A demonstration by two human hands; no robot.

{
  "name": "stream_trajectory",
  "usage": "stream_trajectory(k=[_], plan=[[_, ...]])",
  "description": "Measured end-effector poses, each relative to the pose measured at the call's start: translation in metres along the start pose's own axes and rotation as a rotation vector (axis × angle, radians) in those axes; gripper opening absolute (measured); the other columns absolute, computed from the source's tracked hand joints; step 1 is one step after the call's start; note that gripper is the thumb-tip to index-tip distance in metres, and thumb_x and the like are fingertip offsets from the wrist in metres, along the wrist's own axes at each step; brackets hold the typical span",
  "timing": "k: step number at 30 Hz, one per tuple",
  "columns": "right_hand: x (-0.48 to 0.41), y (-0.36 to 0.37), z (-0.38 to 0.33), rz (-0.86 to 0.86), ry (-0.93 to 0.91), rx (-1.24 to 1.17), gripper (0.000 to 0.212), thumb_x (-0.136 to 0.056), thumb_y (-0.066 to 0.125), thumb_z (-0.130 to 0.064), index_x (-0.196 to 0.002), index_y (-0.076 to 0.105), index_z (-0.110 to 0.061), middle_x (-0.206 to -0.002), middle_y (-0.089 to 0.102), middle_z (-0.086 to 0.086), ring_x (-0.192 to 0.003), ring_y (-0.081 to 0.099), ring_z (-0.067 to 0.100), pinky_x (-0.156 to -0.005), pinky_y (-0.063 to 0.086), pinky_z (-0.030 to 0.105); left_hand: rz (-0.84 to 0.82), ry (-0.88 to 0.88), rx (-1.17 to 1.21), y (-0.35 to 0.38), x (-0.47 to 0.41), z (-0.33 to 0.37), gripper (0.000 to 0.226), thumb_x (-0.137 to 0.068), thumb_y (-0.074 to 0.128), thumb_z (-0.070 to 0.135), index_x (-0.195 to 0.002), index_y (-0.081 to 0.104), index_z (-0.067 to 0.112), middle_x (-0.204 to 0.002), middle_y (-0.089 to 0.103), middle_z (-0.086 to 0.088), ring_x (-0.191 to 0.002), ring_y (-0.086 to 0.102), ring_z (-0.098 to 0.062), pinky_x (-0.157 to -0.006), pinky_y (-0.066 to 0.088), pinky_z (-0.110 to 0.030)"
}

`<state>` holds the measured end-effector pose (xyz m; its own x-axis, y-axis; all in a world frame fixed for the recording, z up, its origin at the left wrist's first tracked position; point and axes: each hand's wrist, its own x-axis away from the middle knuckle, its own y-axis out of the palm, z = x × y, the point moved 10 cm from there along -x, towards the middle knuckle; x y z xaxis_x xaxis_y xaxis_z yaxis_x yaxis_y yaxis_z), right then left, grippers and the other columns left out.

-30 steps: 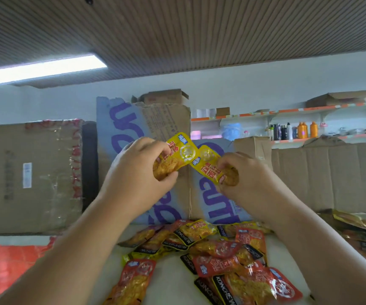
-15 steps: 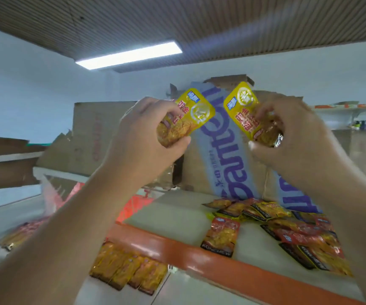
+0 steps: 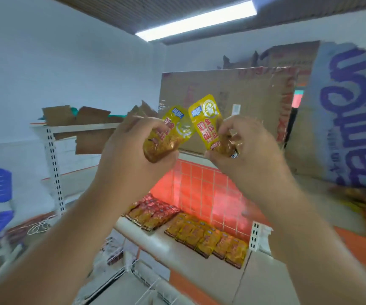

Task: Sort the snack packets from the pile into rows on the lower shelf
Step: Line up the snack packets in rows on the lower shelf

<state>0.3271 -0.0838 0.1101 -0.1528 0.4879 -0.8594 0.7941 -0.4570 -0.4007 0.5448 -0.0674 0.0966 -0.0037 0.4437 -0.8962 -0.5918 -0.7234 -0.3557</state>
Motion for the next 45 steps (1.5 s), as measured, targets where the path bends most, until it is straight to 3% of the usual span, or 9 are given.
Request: stream_trajectory(k=[6,10,14,17,24,27,30,39,45], plan=[[0.016,0.093,0.004,-0.040,0.080,-0.085,0.035,-0.072,0.087,-0.027,-0.089,0.057,-0.028,-0.095,0.059,-0.009,-0.088,0.054,0.004,-0.072,0.043,0.013,-0.143,-0.106,-0.015,0.011,0.037,-0.086,0.045,-0.074,0.068,0.061,-0.114,0.061,0.044,-0.113,0.056,0.022,-0.098,0.055,-0.001,-0.075,0.039,-0.013],[0.039,0.132,0.035,-0.088,0.190,-0.074,0.035,-0.072,0.081,-0.042,-0.093,0.053,-0.036,-0.096,0.056,-0.018,-0.089,0.055,0.003,-0.071,0.043,0.015,-0.216,-0.198,0.039,0.042,0.059,-0.121,0.044,-0.074,0.075,0.059,-0.113,0.061,0.043,-0.112,0.058,0.019,-0.098,0.056,-0.002,-0.074,0.045,-0.025],[0.071,0.155,0.087,-0.118,0.324,-0.023,0.038,-0.075,0.086,-0.037,-0.096,0.054,-0.039,-0.103,0.055,-0.022,-0.096,0.052,-0.004,-0.071,0.036,0.005,-0.309,-0.241,0.088,0.095,0.082,-0.142,0.044,-0.077,0.083,0.046,-0.117,0.064,0.039,-0.113,0.061,0.015,-0.097,0.058,-0.005,-0.077,0.045,-0.018],[0.090,0.163,0.122,-0.109,0.385,0.016,0.038,-0.074,0.087,-0.034,-0.097,0.057,-0.037,-0.102,0.054,-0.022,-0.095,0.052,-0.007,-0.071,0.037,0.004,-0.373,-0.267,0.123,0.141,0.097,-0.149,0.045,-0.078,0.082,0.050,-0.117,0.059,0.042,-0.108,0.058,0.016,-0.093,0.059,-0.006,-0.077,0.051,-0.029],[0.155,0.171,0.236,-0.112,0.634,0.134,0.039,-0.073,0.088,-0.033,-0.094,0.056,-0.034,-0.100,0.052,-0.018,-0.087,0.054,0.000,-0.069,0.044,0.021,-0.615,-0.288,0.169,0.278,0.139,-0.156,0.058,-0.074,0.063,0.072,-0.122,0.048,0.046,-0.099,0.050,0.018,-0.085,0.055,-0.004,-0.065,0.043,-0.026],[0.184,0.172,0.280,-0.129,0.742,0.201,0.038,-0.072,0.087,-0.034,-0.093,0.055,-0.036,-0.097,0.053,-0.016,-0.084,0.056,0.000,-0.068,0.042,0.018,-0.726,-0.306,0.180,0.336,0.161,-0.154,0.062,-0.076,0.061,0.075,-0.126,0.045,0.043,-0.104,0.050,0.017,-0.091,0.056,-0.008,-0.071,0.046,-0.029],[0.210,0.170,0.317,-0.164,0.837,0.302,0.037,-0.074,0.086,-0.037,-0.099,0.059,-0.032,-0.098,0.055,-0.014,-0.085,0.060,0.011,-0.069,0.048,0.029,-0.801,-0.308,0.175,0.383,0.180,-0.146,0.062,-0.078,0.061,0.075,-0.126,0.044,0.040,-0.103,0.049,0.014,-0.094,0.060,-0.014,-0.073,0.048,-0.031],[0.291,0.173,0.381,-0.215,1.116,0.476,0.039,-0.077,0.081,-0.042,-0.106,0.060,-0.030,-0.092,0.048,-0.014,-0.088,0.057,0.018,-0.060,0.037,0.023,-1.081,-0.347,0.177,0.484,0.243,-0.136,0.068,-0.083,0.067,0.067,-0.136,0.040,0.034,-0.118,0.053,0.001,-0.108,0.061,-0.025,-0.085,0.055,-0.042],[0.327,0.189,0.390,-0.250,1.247,0.565,0.045,-0.079,0.073,-0.058,-0.104,0.059,-0.023,-0.095,0.053,-0.002,-0.089,0.060,0.026,-0.072,0.050,0.035,-1.129,-0.301,0.172,0.512,0.260,-0.140,0.064,-0.083,0.065,0.069,-0.132,0.042,0.035,-0.118,0.058,0.002,-0.113,0.059,-0.023,-0.095,0.043,-0.035]])
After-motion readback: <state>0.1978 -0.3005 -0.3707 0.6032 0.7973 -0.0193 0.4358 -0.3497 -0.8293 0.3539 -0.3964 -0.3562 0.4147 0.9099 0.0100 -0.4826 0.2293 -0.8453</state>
